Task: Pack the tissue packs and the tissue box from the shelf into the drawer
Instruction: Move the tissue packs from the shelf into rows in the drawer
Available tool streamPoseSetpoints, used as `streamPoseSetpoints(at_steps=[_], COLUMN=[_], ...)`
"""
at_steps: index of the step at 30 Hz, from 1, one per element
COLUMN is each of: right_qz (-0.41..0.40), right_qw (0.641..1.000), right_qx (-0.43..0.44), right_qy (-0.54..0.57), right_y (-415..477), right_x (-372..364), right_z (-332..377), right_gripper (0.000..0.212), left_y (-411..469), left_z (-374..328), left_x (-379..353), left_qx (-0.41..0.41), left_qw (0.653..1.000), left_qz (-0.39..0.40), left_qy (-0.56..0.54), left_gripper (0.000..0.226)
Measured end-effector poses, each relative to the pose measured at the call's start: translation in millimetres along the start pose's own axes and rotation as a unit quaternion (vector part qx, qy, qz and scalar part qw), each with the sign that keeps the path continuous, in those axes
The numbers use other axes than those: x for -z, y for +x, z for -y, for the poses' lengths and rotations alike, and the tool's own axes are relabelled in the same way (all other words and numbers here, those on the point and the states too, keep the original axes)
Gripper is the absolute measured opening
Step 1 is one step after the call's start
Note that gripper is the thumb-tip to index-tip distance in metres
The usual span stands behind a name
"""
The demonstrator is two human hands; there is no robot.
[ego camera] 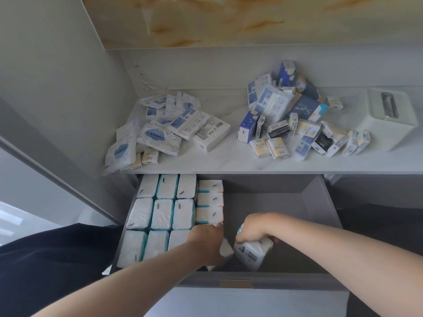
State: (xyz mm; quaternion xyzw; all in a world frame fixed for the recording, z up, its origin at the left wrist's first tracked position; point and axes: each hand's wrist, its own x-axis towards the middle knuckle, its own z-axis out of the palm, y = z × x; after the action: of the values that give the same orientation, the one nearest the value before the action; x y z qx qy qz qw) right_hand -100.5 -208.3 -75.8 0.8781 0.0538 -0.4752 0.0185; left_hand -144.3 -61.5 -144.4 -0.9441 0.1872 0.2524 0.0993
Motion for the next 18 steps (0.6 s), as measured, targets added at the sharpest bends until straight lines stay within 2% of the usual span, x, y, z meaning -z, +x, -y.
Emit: streamPoseSetpoints(at_steps=[5,8,11,13,15,17,18], right_qz=[0.017,0.035,0.035,0.008,0.005,-0.011,-0.047], right_qw=[0.996,0.996,0.996,0.999,1.0,0.995,0.986], right_qx=[-0.017,-0.017,-0.014,0.001,0.021,0.051,0.072], right_qy=[0.087,0.082,0.08,0.047,0.009,-0.083,-0.139], right_y=[12.4,15.4,20.7,28.6,35.5,38.6,39.0], right_x=[-4.3,-7.2,-10.7,-15.6,-21.5,-26.5,-28.0], right_z=[-2.6,-2.9,-3.2,-3.6,-4.7,-5.1,-4.7], right_gripper=[0.049,0.04,0.036,0.054,0.073,0.073,0.071], left_y=[4.1,4.5,6.5,7.6,7.9,8.1,8.5], left_z=[0.8,4.1,5.6,5.3,9.4,19.1,25.3], left_x=[-4.5,-8.7,-11.0,-9.2,-2.3,7.4,11.5], left_qx=[0.024,0.001,0.013,0.004,-0.03,-0.057,-0.067], left_qw=[0.999,0.999,0.997,0.997,0.996,0.993,0.993], left_qz=[0.001,0.002,0.034,0.062,0.086,0.101,0.094], left_qy=[-0.043,-0.052,-0.062,-0.048,-0.023,-0.032,-0.034], left_gripper=[0.067,0.068,0.063,0.065,0.058,0.038,0.03])
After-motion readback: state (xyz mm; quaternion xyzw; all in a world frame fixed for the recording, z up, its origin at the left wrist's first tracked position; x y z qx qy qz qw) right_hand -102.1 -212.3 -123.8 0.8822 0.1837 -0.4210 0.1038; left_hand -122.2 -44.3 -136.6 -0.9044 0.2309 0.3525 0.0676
